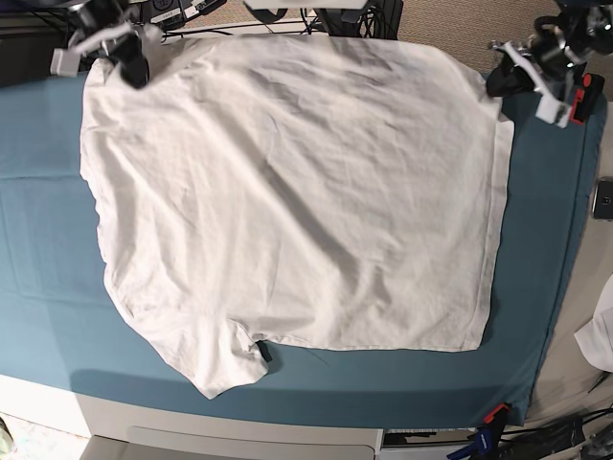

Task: Fold the T-shirt properly
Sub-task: 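Lower the shirt edge and open both grippers to release it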

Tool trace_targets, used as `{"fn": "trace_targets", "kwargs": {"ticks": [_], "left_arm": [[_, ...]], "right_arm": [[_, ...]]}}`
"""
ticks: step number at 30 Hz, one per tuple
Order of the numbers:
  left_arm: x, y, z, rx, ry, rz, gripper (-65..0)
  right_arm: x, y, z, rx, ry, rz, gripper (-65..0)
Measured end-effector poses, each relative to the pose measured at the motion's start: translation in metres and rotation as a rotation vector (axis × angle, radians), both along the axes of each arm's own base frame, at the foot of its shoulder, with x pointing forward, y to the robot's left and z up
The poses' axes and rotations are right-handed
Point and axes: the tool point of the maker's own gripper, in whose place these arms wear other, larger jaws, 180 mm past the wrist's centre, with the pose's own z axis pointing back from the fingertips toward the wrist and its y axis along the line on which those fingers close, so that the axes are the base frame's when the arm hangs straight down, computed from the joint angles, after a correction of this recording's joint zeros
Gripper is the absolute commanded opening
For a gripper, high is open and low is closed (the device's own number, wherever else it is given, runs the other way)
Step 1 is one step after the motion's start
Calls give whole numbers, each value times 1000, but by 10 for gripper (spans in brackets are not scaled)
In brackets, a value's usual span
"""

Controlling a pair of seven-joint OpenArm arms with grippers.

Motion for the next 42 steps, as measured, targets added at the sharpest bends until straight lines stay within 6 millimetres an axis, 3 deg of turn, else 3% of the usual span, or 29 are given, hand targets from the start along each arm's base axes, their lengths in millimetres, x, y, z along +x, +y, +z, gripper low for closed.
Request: {"fn": "trace_targets", "kwargs": {"ticks": [4, 8, 12, 17, 22, 42], "left_arm": [[18, -13, -9, 49, -18, -33, -650], [42, -14, -8, 108, -66, -44, -650], [59, -4, -5, 173, -97, -26, -650], [64, 3, -6, 208, -96, -7, -650], [66, 20, -11, 287, -97, 39, -650], [68, 34, -13, 357, -95, 78, -650]], "right_arm": [[31, 3, -1, -72, -48, 31, -650], [61, 6, 0, -121, -88, 40, -650], [85, 15, 0, -169, -110, 78, -650], [107, 14, 1, -227, -128, 56, -650], [120, 0, 5, -276, -137, -8, -650], [134, -16, 19, -374, -179, -17, -650]]}}
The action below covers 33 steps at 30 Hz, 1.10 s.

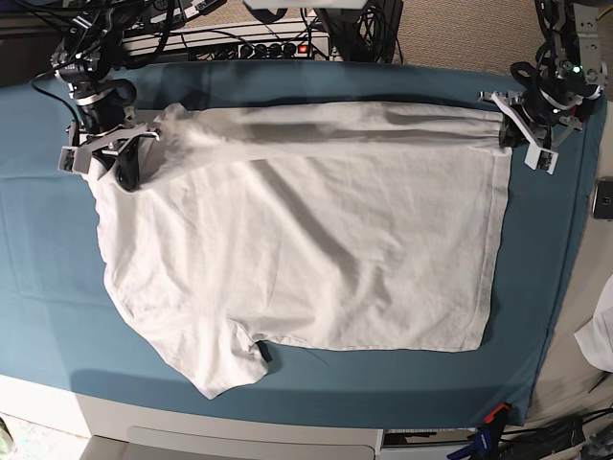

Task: Fold the T-shirt properly
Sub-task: 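Lower the shirt edge and open both grippers to release it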

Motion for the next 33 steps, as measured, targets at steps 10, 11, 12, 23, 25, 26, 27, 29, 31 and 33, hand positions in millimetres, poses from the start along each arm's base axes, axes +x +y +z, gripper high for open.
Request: {"fn": "trace_targets", "kwargs": {"ticks": [10, 11, 12, 23, 25, 26, 27, 29, 31, 33], "left_arm": [[0, 0, 0, 0, 0, 0, -650], [0, 0, 0, 0, 0, 0, -650], [0, 0, 0, 0, 0, 0, -650], [0, 0, 0, 1, 0, 0, -650], [0, 0, 0, 1, 0, 0, -650], [0, 0, 0, 1, 0, 0, -650], [0, 0, 0, 1, 0, 0, -650], [0, 0, 0, 0, 0, 0, -650], [0, 0, 0, 0, 0, 0, -650], [0, 0, 0, 0, 0, 0, -650]], "right_arm": [[4, -5, 9, -44, -12, 50, -650], [5, -6, 10, -54, -11, 59, -650], [6, -6, 11, -59, -10, 66, -650], [12, 20, 5, -47, 3, 154, -650], [12, 18, 3, -70, 16, 153, -650], [11, 18, 2, -78, 21, 152, -650], [11, 17, 1, -90, 28, 152, -650], [11, 16, 0, -92, 29, 152, -650], [11, 16, 0, -92, 29, 152, -650], [11, 16, 0, -92, 29, 152, -650]]}}
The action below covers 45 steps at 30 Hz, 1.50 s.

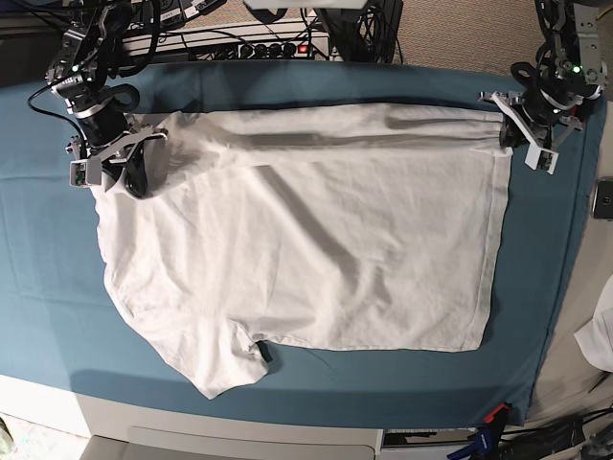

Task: Fold the T-shirt properly
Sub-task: 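Lower the shirt edge and open both grippers to release it, then grasp the shirt edge corners again with both grippers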

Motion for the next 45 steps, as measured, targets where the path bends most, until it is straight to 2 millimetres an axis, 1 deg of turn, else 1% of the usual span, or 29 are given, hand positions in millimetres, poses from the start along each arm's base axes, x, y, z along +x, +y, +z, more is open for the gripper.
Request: {"fn": "trace_targets", "kwargs": {"ticks": [2, 4, 5, 6, 9, 10, 11, 18, 21, 22, 24, 26, 27, 29, 30, 32, 33, 35, 37, 39, 41, 45], "left_arm": [[0, 0, 0, 0, 0, 0, -650], [0, 0, 0, 0, 0, 0, -650], [0, 0, 0, 0, 0, 0, -644], [0, 0, 0, 0, 0, 0, -597], [0, 1, 0, 7, 1, 5, -428], [0, 3, 0, 12, 1, 8, -385], [1, 2, 0, 11, -3, 7, -359], [0, 2, 0, 11, -2, 7, -353], [2, 9, 0, 65, -16, 1, -353], [2, 13, 0, 84, -15, 9, -353], [3, 21, 2, 106, -19, 43, -353], [5, 30, 7, 126, -30, 68, -353], [6, 34, 9, 132, -34, 78, -353], [3, 42, 11, 144, -24, 97, -353], [1, 47, 11, 152, -11, 109, -353], [-1, 52, 14, 121, -4, 136, -353], [-2, 51, 15, 98, 1, 126, -353], [-3, 45, 20, 30, 2, 105, -353], [-5, 44, 24, -10, 0, 96, -353], [-6, 47, 28, -25, -4, 108, -353], [-5, 46, 30, -44, -11, 112, -353], [-9, 36, 29, -62, 6, 48, -354]], "right_arm": [[0, 0, 0, 0, 0, 0, -644], [0, 0, 0, -2, 2, 0, -493], [0, 0, 0, -1, 2, 0, -437], [0, 0, 0, -1, 1, 0, -420], [1, -1, 3, 3, -17, -8, -420], [3, -1, 6, 4, -34, -11, -420], [4, -2, 8, 6, -51, -13, -420], [11, -2, 16, 8, -83, -13, -420], [13, -4, 18, 6, -91, -19, -420], [12, -8, 19, 1, -93, -29, -420], [10, -22, 24, -14, -104, -66, -420], [5, -42, 25, -36, -85, -118, -420], [-1, -55, 23, -46, -53, -165, -420], [-18, -88, 18, -36, 17, -302, -420], [-28, -104, 19, -38, 31, -355, -420], [-46, -131, 29, -16, 27, -447, -420], [-56, -142, 33, -1, 22, -488, -420], [-74, -159, 41, 31, 15, -551, -420], [-89, -169, 45, 37, 9, -587, -420], [-101, -172, 40, 55, 30, -600, -420], [-109, -170, 25, 101, 68, -605, -420], [-118, -172, -7, 247, 96, -641, -420]]}}
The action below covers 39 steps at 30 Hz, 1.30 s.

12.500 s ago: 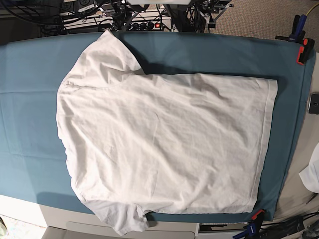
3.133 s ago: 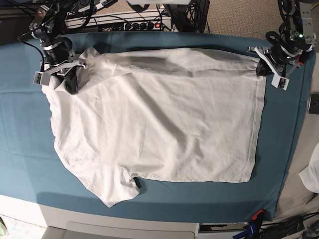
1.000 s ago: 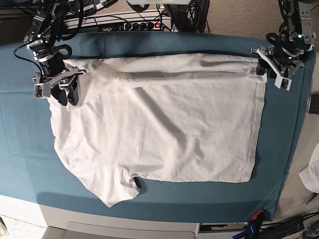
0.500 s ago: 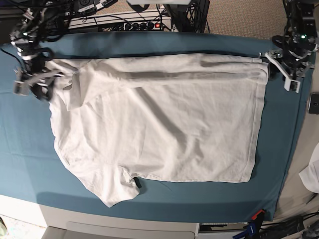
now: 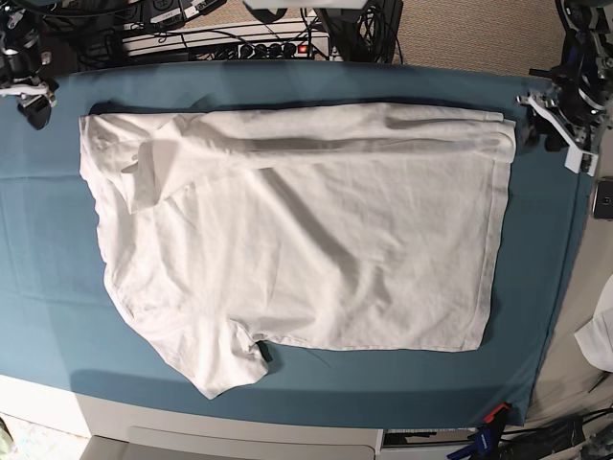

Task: Fold the T-shirt properly
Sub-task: 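Grasp the shirt edge corners again with both grippers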

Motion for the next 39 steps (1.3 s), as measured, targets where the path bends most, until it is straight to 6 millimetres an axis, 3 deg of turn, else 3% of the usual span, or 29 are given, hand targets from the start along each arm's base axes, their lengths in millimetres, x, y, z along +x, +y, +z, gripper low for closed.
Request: {"fn": "trace_targets", "kwargs": {"ticks": [4, 7, 14, 22, 29, 31, 34, 39], "left_arm": [[-1, -4, 0, -21, 4, -13, -354], [-1, -5, 1, -24, 2, -12, -354], [-1, -5, 1, -24, 3, -12, -354], [-1, -4, 1, -23, 3, -12, -354], [-1, -3, 0, -14, 6, -12, -354], [-1, -3, 0, -14, 6, -12, -353], [-1, -3, 0, -14, 5, -12, -353], [1, -4, 1, -5, -11, -30, -353]], "right_arm": [[-13, 2, -33, 137, 0, -47, -420], [-16, 8, -44, 213, -29, -39, -420], [-5, 28, -50, 277, -60, 33, -420], [21, 68, -62, 338, -94, 112, -420], [26, 73, -62, 338, -113, 128, -421], [26, 73, -62, 338, -113, 128, -456], [24, 73, -64, 338, -97, 125, -633], [25, 81, -62, 304, -102, 197, -650]]}}
